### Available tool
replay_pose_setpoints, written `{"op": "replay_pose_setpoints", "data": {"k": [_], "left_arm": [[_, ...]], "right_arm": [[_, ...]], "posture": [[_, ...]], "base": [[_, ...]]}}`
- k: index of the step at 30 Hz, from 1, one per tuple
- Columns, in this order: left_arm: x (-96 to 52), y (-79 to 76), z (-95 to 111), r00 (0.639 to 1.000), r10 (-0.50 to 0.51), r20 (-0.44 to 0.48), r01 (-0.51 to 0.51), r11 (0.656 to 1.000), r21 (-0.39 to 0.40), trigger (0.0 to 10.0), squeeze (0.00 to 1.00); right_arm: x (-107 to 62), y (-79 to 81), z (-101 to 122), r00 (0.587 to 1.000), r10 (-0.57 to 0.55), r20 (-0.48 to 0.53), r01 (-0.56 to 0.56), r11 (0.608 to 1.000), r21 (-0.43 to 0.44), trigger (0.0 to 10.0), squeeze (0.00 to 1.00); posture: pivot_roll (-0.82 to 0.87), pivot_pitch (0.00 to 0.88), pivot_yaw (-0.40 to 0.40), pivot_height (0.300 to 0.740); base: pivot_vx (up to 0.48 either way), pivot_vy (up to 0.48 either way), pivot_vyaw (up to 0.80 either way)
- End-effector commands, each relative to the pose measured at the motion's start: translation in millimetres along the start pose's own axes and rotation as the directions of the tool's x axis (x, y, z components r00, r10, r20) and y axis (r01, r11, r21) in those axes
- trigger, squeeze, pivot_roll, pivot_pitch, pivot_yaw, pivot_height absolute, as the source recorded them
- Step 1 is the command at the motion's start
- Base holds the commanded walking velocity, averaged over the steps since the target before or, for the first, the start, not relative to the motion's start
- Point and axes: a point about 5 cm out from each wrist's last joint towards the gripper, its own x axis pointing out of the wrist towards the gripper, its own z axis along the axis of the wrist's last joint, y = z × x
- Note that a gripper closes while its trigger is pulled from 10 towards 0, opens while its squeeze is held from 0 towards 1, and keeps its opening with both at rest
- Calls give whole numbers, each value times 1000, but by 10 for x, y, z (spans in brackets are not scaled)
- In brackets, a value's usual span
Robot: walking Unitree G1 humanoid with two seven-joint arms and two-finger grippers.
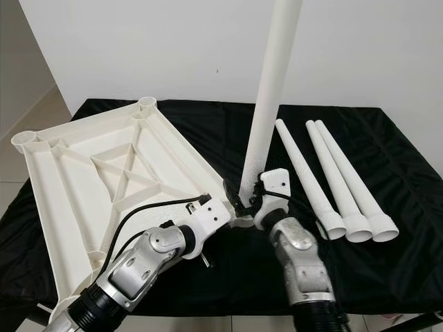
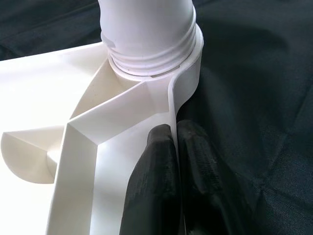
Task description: Building children table
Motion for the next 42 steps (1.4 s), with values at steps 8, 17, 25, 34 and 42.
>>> {"op": "replay_pose_setpoints", "data": {"k": [8,17,25,34,42], "left_arm": [[24,-48,-27,999,-35,-19,35,999,7,10000,0],[29,-48,-18,999,-34,-17,34,999,6,10000,0],[33,-43,-14,999,-32,-17,32,999,6,10000,0],[39,-44,-15,999,-31,-15,31,999,6,10000,0],[48,-59,-12,999,-40,-12,40,999,14,10000,0]], "right_arm": [[-65,-200,-37,987,155,-41,-153,987,46,10000,0],[13,-356,-126,971,211,-113,-211,977,12,10000,0],[99,-337,-142,958,268,-106,-268,963,12,1686,0],[69,-343,-160,952,291,-97,-290,957,27,0,0],[32,-311,-153,962,262,-74,-260,965,29,10000,0]], "posture": [[-133,46,27,740],[-126,45,27,740],[-125,44,26,740],[-129,39,22,740],[-137,28,25,740]], "base": [[0,0,0],[0,0,0],[0,0,0],[0,0,0],[0,0,0]]}}
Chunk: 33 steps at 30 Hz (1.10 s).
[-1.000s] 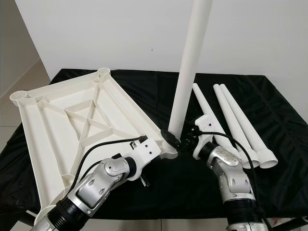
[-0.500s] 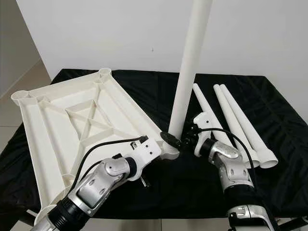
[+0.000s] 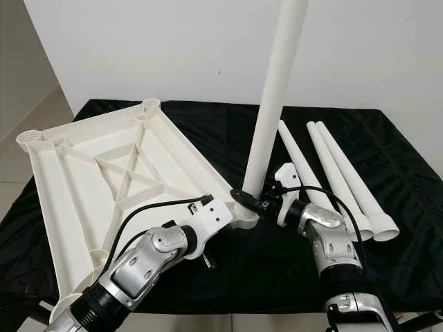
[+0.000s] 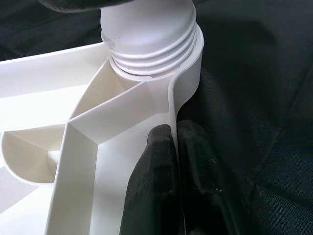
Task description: Building children table
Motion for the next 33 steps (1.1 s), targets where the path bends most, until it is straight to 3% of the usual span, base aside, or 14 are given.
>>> {"op": "replay_pose_setpoints", "data": {"k": [1,16,24,28,33], "left_arm": [[25,-62,-21,999,-37,-10,37,999,17,10000,0],[30,-76,-23,999,-41,-10,41,999,16,10000,0],[34,-94,-23,999,-46,-8,46,999,15,10000,0],[37,-98,-17,999,-48,-6,48,999,14,10000,0],[37,-88,-18,999,-43,-6,43,999,13,10000,0]], "right_arm": [[-33,14,-11,999,-38,18,37,999,30,10000,0],[75,229,80,974,-211,84,210,977,16,10000,0],[186,432,150,936,-327,130,325,945,38,10000,0],[240,489,164,906,-402,136,404,915,10,10000,0],[300,586,148,828,-545,129,540,838,79,10000,0]], "posture": [[-139,27,26,740],[-147,29,20,740],[-153,31,22,740],[-154,29,22,740],[-151,29,18,740]], "base": [[0,0,0],[0,0,0],[0,0,0],[0,0,0],[0,0,0]]}}
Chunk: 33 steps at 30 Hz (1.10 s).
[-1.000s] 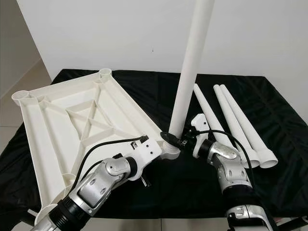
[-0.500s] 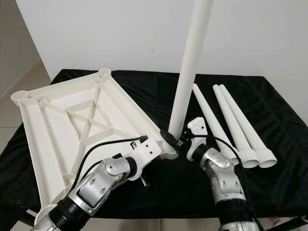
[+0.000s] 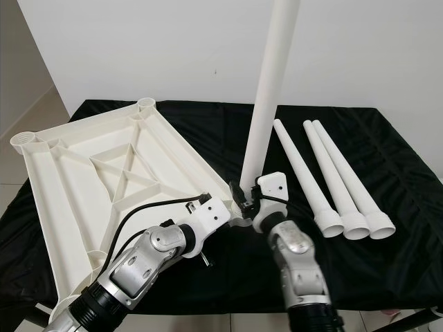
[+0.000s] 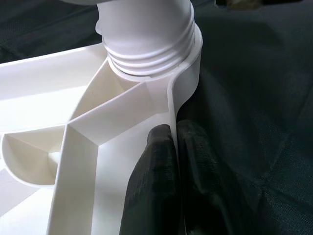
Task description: Building children table
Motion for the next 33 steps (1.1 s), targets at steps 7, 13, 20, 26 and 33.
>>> {"op": "replay_pose_setpoints", "data": {"k": [7,13,20,26,33], "left_arm": [[35,-103,-14,999,-49,-8,49,999,16,10000,0],[26,-89,-16,999,-48,-12,49,999,17,10000,0],[18,-79,-18,999,-44,-14,44,999,14,10000,0],[12,-67,-22,999,-38,-16,38,999,13,10000,0],[8,-55,-24,999,-35,-16,35,999,14,10000,0]], "right_arm": [[11,273,86,995,-92,31,91,995,34,10000,0],[26,256,82,991,-131,17,130,990,52,10000,0],[32,234,109,992,-120,26,118,990,75,10000,1000],[38,210,131,991,-131,35,129,990,63,10000,1000],[22,209,145,999,-8,50,4,996,86,10000,0]], "posture": [[-142,28,20,740],[-141,30,25,740],[-131,41,23,740],[-127,39,22,740],[-127,38,23,740]], "base": [[0,0,0],[0,0,0],[0,0,0],[0,0,0],[0,0,0]]}}
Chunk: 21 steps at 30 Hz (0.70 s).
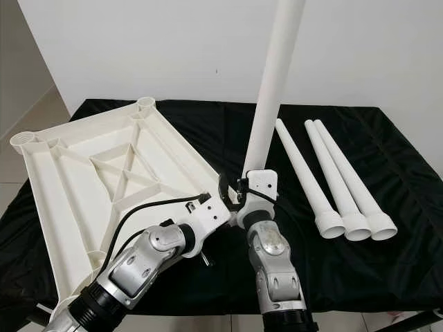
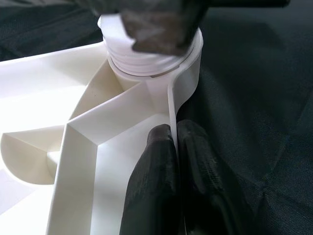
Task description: Building children table
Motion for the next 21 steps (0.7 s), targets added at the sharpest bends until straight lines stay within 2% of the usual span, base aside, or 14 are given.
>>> {"op": "replay_pose_setpoints", "data": {"k": [1,4,8,10,11,12,14,17,19,20,21], "left_arm": [[15,-59,-23,999,-34,-16,35,999,11,10000,0],[17,-58,-21,999,-35,-16,35,999,12,10000,0],[26,-60,-15,999,-37,-15,37,999,13,10000,0],[26,-60,-15,999,-37,-15,37,999,13,10000,0],[26,-58,-12,999,-37,-14,38,999,13,10000,0],[26,-58,-12,999,-37,-14,38,999,13,10000,0],[26,-53,-9,999,-36,-13,36,999,14,10000,0],[24,-54,-9,999,-36,-13,36,999,14,10000,0],[26,-59,-5,999,-38,-12,38,999,14,10000,0],[26,-59,-5,999,-38,-12,38,999,14,10000,0],[27,-58,-2,999,-38,-11,39,999,14,10000,0]], "right_arm": [[-4,31,30,996,85,11,-85,996,22,10000,0],[-28,-6,4,981,194,-4,-194,981,23,10000,0],[-41,-109,-31,964,262,-30,-263,965,-15,10000,0],[-41,-109,-31,964,262,-30,-263,965,-15,10000,0],[-40,-179,-37,956,291,-44,-293,955,-44,10000,0],[-40,-179,-37,956,291,-44,-293,955,-44,10000,0],[-15,-394,-30,940,333,-77,-338,938,-77,10000,0],[-4,-479,-22,932,351,-92,-358,930,-82,10000,0],[17,-577,-8,909,404,-106,-412,907,-81,10000,0],[17,-577,-8,909,404,-106,-412,907,-81,10000,0],[24,-607,-6,893,436,-114,-446,891,-82,10000,0]], "posture": [[-127,38,23,740],[-130,38,24,740],[-133,38,26,740],[-133,38,26,740],[-133,37,26,740],[-133,37,26,740],[-134,36,26,740],[-133,37,27,740],[-134,39,27,740],[-134,39,27,740],[-134,39,28,740]], "base": [[0,0,0],[0,0,0],[0,0,0],[0,0,0],[0,0,0],[0,0,0],[0,0,0],[0,0,0],[0,0,0],[0,0,0],[0,0,0]]}}
